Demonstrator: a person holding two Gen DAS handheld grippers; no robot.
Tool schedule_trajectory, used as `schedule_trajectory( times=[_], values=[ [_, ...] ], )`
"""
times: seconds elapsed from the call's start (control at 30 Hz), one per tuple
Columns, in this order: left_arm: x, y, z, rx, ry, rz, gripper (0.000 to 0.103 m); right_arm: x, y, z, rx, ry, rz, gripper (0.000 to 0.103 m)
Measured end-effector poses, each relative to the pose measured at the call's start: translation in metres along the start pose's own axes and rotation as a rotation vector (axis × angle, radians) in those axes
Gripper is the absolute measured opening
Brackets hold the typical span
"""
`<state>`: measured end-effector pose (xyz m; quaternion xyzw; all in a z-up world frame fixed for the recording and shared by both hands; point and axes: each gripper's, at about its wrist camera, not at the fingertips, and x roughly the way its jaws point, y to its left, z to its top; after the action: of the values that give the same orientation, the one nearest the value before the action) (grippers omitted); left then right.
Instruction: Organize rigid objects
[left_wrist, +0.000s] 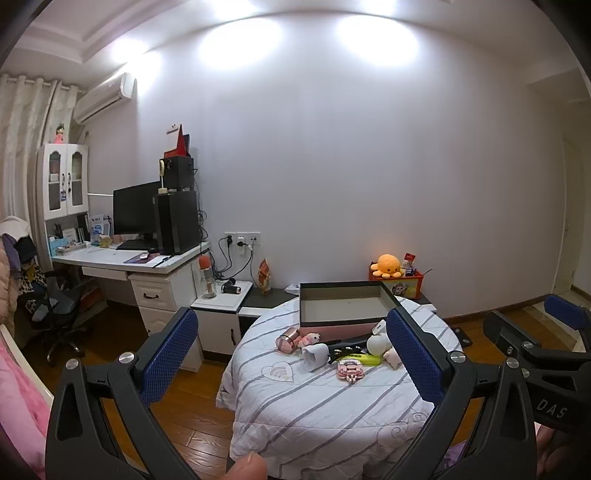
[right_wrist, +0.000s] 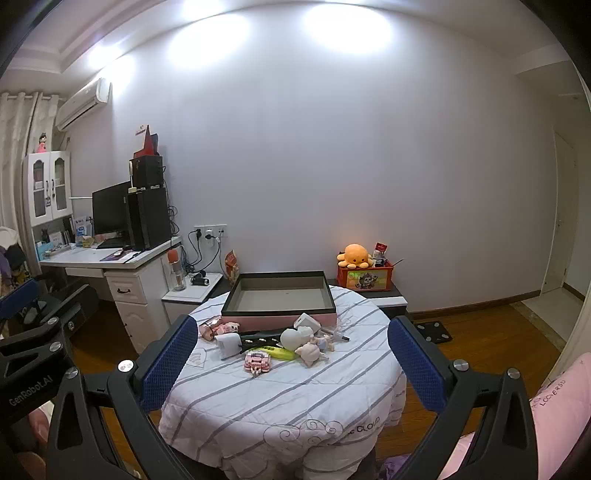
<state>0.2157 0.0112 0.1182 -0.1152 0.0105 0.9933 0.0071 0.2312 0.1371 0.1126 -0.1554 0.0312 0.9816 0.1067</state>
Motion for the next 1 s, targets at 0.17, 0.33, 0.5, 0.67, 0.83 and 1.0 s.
schedule_trajectory(
  times=[0.17, 0.33, 0.5, 0.67, 0.83, 1.0],
  values=[
    [0.004, -0.001, -0.001, 0.000, 0.006, -0.001, 0.103, 0.002, -0.002, -0.001, 0.000, 0.007, -0.001, 0.103],
    [0.008, -0.004, -0.001, 0.001, 0.015, -0.004, 0.103, 0.006, -0.004, -0.001, 0.002, 0.015, -0.001, 0.103],
    [0.018, -0.006, -0.002, 0.004, 0.029, -0.013, 0.103, 0.014, -0.005, -0.001, 0.004, 0.029, 0.001, 0.103],
    [0.030, -0.008, -0.002, 0.001, 0.042, -0.019, 0.103, 0.023, -0.005, 0.000, 0.001, 0.042, 0.001, 0.103],
    [0.044, -0.009, -0.002, -0.004, 0.057, -0.022, 0.103, 0.033, -0.005, 0.003, -0.004, 0.057, -0.001, 0.103],
    [0.055, -0.010, -0.002, 0.003, 0.069, -0.060, 0.103, 0.043, -0.005, 0.005, -0.005, 0.070, -0.002, 0.103]
  ],
)
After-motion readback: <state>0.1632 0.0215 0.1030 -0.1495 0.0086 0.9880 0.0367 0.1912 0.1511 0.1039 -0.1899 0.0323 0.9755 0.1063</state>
